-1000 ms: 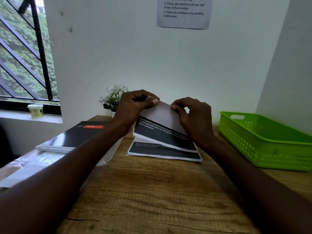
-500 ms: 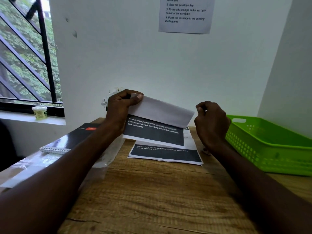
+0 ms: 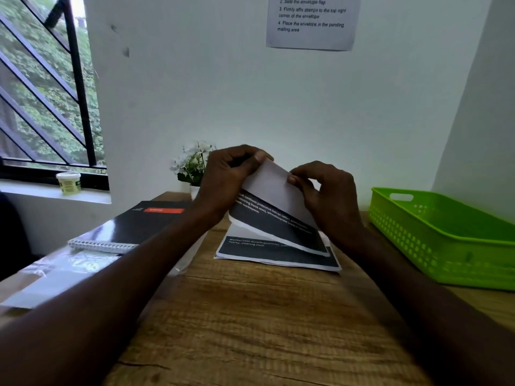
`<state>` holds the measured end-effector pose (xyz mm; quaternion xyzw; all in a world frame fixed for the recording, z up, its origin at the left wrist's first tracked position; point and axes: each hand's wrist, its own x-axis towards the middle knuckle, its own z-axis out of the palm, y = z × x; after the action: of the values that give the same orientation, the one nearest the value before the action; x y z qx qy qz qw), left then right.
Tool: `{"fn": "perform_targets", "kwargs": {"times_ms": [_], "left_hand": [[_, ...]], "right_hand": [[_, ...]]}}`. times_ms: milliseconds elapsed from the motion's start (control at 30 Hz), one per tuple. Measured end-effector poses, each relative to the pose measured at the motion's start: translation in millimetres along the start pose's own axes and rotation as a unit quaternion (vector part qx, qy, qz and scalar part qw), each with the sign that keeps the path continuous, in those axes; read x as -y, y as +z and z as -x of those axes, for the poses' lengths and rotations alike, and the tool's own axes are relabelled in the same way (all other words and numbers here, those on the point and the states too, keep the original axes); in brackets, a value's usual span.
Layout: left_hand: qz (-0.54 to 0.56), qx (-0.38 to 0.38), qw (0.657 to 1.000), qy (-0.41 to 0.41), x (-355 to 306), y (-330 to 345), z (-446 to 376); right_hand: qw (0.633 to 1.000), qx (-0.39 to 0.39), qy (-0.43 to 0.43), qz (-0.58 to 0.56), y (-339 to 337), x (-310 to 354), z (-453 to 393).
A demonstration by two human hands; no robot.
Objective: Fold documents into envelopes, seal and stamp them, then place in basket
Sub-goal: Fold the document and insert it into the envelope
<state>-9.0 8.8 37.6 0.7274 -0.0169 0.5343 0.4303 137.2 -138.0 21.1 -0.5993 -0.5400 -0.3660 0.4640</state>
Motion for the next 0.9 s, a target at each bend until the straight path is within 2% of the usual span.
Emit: {"fn": "perform_targets", "kwargs": {"times_ms": [167, 267, 400, 500, 567, 667, 800, 900], "left_hand": [[0.113, -0.104, 0.985, -0.077, 1.6, -20.4, -14.7], [0.162, -0.118, 0.971, -0.128, 11.9, -30.1, -18.9], [0.241, -0.125, 0.944, -0.188, 20.3, -35.0, -15.0], [0.271, -0.146, 0.928, -0.209, 24.5, -32.2, -11.7], [0.291, -0.157, 0.917, -0.224, 25.8, -29.2, -10.2], [0.308, -0.153, 0.91, -0.231, 31.2, -27.6, -10.1], [0.294, -0.143, 0.918, -0.225, 33.1, -22.9, -9.6], [0.272, -0.106, 0.926, -0.24, 31.6, -22.9, -10.1]], "right_hand": [[0.991, -0.029, 0.126, -0.022, -5.0, -6.9, 0.7], [0.971, -0.046, 0.231, -0.035, -9.2, -16.5, -0.3], [0.913, -0.064, 0.366, -0.166, -15.0, -22.8, -1.3], [0.842, 0.008, 0.443, -0.308, -18.8, -15.3, -5.4], [0.814, 0.057, 0.451, -0.361, -17.2, -12.6, -6.9], [0.817, 0.1, 0.427, -0.374, -11.5, -10.6, -4.0], [0.821, 0.083, 0.427, -0.369, -6.4, -12.4, 0.5], [0.817, 0.043, 0.432, -0.378, -7.0, -13.0, 0.3]]}}
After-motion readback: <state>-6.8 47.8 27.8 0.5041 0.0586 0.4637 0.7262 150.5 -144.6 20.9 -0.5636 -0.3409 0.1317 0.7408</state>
